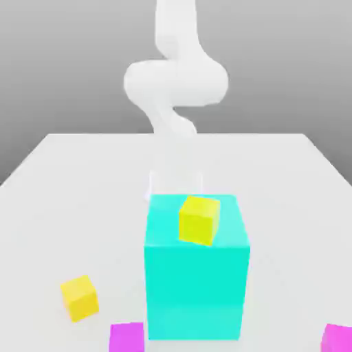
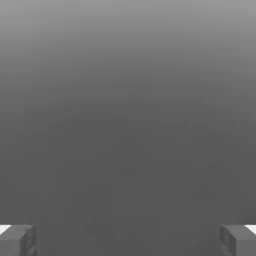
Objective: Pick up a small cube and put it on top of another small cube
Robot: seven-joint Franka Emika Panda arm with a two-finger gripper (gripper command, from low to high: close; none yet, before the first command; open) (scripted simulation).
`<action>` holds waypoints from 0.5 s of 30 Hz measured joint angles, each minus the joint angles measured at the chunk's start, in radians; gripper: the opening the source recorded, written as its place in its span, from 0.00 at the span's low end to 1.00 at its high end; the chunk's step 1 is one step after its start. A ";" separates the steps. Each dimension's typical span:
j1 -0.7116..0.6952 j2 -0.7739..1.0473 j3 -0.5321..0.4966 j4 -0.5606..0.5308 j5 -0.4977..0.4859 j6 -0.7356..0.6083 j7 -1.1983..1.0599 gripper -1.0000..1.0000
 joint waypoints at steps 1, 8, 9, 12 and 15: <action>0.020 0.039 -0.005 0.006 0.005 0.008 -0.031 0.50; 0.136 0.297 -0.023 0.043 0.045 0.062 -0.241 0.50; 0.150 0.333 -0.022 0.048 0.051 0.069 -0.271 0.50; 0.188 0.442 -0.018 0.064 0.067 0.091 -0.358 0.50; 0.218 0.551 -0.005 0.079 0.078 0.114 -0.442 0.50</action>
